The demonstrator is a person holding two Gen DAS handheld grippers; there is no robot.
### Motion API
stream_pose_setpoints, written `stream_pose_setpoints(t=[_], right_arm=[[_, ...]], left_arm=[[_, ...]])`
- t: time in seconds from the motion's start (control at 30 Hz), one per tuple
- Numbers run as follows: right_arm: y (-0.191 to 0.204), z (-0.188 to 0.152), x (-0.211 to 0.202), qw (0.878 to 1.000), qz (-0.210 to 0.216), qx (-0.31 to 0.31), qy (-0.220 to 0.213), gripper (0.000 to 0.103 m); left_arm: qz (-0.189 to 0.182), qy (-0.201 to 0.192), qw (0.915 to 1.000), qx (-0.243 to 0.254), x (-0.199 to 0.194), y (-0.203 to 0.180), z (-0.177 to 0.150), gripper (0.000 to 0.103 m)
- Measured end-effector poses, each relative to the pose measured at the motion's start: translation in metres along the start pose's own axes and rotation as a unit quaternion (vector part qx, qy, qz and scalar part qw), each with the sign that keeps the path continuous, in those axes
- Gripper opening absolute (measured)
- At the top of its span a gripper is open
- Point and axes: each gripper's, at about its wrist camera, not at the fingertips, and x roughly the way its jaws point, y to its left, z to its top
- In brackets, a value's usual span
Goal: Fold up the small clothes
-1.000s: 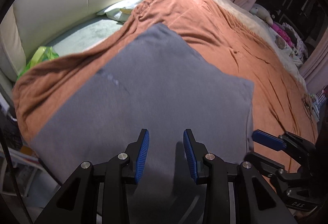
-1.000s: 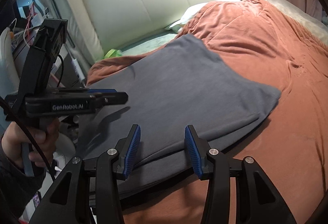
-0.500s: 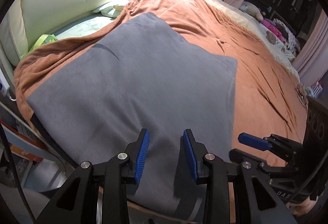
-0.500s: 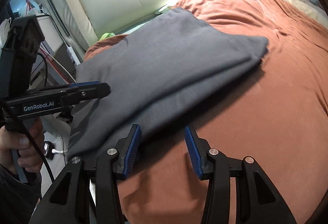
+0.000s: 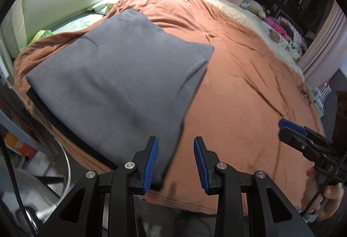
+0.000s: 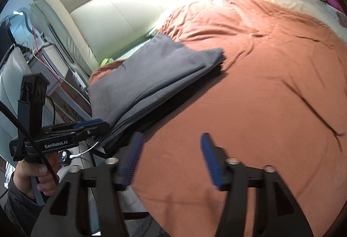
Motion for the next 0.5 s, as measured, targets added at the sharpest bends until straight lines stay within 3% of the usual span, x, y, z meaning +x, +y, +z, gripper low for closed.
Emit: stream_pose_setpoints(t=[0.1, 0.17, 0.27, 0.37, 0.43, 0.5], right_arm=[[-0.008, -0.010, -0.033, 1.000, -0.012, 0.008, -0.023, 0.062], [-0.012, -0.020, -0.056, 0.999, -0.023, 0.015, -0.038, 0.071], [-0.020, -0.035, -0.093, 0.997, -0.032, 0.029, -0.063, 0.076], [-0.021, -0.054, -0.129, 0.995, -0.043, 0.032, -0.089, 0.087], [-0.021, -0.066, -0.144, 0.994, -0.048, 0.036, -0.096, 0.087], [-0.022, -0.082, -0.166, 0.990, -0.070, 0.043, -0.114, 0.088]], left_arm=[[0.009, -0.023, 0.9997, 0.007, -0.018, -0.018, -0.003, 0.036], [0.009, -0.038, 0.9992, 0.012, -0.032, -0.031, -0.007, 0.036], [0.006, -0.053, 0.9985, 0.012, -0.048, -0.048, -0.014, 0.037], [0.007, -0.071, 0.9973, 0.018, -0.065, -0.067, -0.025, 0.038], [0.005, -0.085, 0.9960, 0.025, -0.077, -0.080, -0.033, 0.048], [0.004, -0.102, 0.9940, 0.040, -0.088, -0.091, -0.042, 0.068]])
